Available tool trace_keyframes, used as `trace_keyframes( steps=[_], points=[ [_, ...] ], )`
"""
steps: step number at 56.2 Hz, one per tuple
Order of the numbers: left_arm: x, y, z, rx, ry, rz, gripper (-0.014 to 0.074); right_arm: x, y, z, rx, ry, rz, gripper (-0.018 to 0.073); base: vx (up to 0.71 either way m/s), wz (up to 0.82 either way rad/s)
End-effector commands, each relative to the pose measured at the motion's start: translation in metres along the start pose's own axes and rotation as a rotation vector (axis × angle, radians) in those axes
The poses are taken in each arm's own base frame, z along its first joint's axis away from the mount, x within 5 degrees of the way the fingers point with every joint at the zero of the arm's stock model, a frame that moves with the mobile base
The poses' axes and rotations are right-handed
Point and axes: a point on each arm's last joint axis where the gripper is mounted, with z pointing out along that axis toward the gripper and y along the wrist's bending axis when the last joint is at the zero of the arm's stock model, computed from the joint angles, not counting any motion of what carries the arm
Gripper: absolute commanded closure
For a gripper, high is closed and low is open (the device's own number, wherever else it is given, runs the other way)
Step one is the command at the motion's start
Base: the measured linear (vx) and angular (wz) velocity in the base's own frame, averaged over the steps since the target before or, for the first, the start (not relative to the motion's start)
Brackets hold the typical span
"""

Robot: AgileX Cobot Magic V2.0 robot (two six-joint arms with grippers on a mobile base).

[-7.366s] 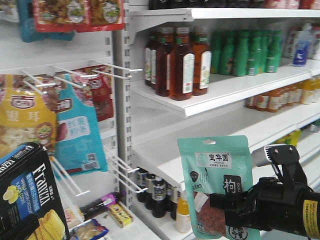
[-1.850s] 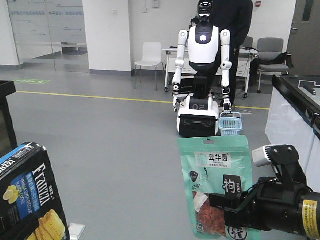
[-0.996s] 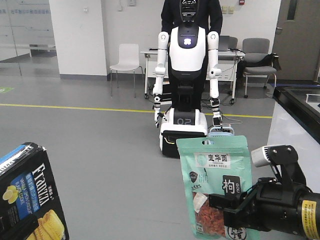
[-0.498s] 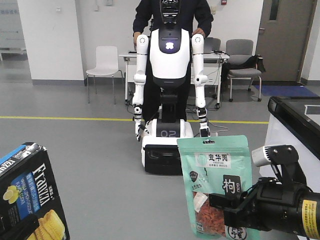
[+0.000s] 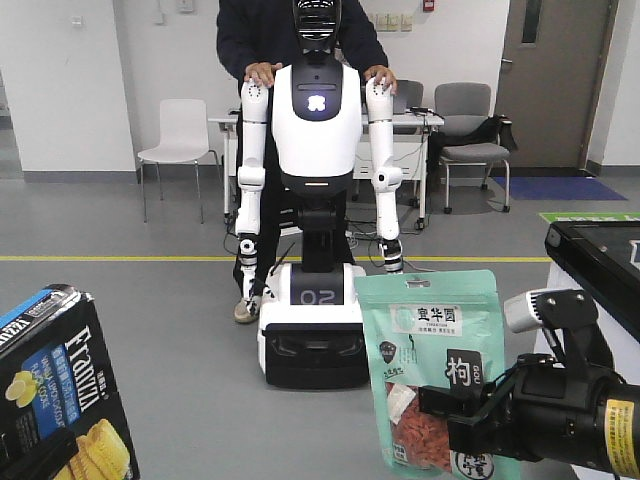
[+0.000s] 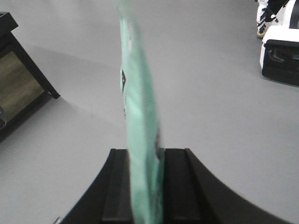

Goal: Pick snacks and fruit into basket
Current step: 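Drive the base up close to the robot holding the blue basket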

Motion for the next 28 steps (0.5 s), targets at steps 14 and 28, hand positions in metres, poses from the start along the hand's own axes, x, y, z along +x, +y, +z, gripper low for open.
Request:
trace_keyframes(
  steps=[14, 28],
  points=[
    [-0.0188, -0.0021, 0.0010, 0.029, -0.124, -0.019, 0.0594, -0.0165, 0.0061, -0.0099, -0.001, -0.079, -0.005, 0.0569, 0.54, -0.05],
    [-0.0188, -0.0021, 0.0010, 0.029, -0.124, -0.019, 0.0594, -0.0165, 0.0061, -0.0099, -0.001, -0.079, -0.005, 0.0569, 0.52, -0.03]
  ],
)
